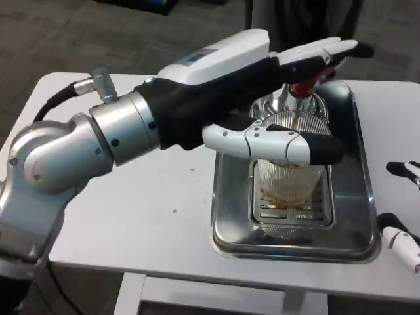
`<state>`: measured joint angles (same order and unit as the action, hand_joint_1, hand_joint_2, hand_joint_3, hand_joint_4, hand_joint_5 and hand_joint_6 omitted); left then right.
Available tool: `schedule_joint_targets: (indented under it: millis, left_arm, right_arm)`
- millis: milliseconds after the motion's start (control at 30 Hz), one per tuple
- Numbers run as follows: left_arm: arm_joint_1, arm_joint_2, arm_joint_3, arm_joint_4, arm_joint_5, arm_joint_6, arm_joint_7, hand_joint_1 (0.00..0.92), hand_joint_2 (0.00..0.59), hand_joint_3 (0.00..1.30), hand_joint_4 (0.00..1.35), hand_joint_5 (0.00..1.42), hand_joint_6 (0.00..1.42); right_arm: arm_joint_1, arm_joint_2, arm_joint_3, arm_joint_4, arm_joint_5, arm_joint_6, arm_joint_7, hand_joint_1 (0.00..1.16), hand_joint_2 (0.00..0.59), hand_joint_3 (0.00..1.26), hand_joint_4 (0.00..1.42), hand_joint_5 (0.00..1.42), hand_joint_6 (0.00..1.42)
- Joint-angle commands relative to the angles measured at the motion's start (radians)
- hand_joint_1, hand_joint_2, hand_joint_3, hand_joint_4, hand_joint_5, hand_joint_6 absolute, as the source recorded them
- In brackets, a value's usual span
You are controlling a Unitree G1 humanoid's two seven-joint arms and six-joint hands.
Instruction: Grasp the cup under the faucet to collect the drink, then remove the cup.
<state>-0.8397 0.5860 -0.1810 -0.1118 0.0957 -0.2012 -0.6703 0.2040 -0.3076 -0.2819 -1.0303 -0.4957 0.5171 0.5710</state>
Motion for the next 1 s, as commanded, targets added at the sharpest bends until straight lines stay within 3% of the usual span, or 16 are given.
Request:
schedule_joint_targets:
  millis: [33,167,333,533,733,1000]
  left_arm:
    - [0.052,0.036,-0.046,0.022,0.054,0.025,-0.061,0.000,0.067,0.07,0.00,0.14,0.13]
    - [0.055,0.038,-0.042,0.021,0.048,0.028,-0.061,0.000,0.069,0.06,0.00,0.13,0.13]
    - [0.059,0.040,-0.041,0.013,0.052,0.027,-0.058,0.000,0.070,0.05,0.00,0.13,0.13]
    - [0.066,0.040,-0.036,0.004,0.050,0.033,-0.053,0.000,0.072,0.05,0.00,0.13,0.12]
    - [0.074,0.045,-0.029,-0.011,0.048,0.038,-0.051,0.000,0.072,0.05,0.00,0.13,0.12]
    - [0.072,0.046,-0.031,-0.017,0.047,0.047,-0.048,0.000,0.072,0.05,0.00,0.13,0.12]
  right_arm:
    - [0.028,0.035,-0.040,0.003,0.103,-0.027,-0.045,0.52,0.343,0.00,0.01,0.10,0.22]
    - [0.040,0.046,-0.062,0.019,0.191,-0.055,-0.078,0.60,0.294,0.00,0.01,0.13,0.25]
    - [0.055,0.026,-0.066,0.026,0.232,-0.069,-0.107,0.61,0.272,0.00,0.00,0.12,0.25]
    - [0.054,0.049,0.028,0.092,0.213,-0.185,-0.205,0.59,0.256,0.00,0.00,0.10,0.22]
    - [0.033,0.061,0.121,0.142,0.159,-0.238,-0.289,0.58,0.250,0.00,0.00,0.08,0.17]
    - [-0.029,0.078,0.182,0.216,0.151,-0.260,-0.362,0.57,0.249,0.00,0.00,0.06,0.15]
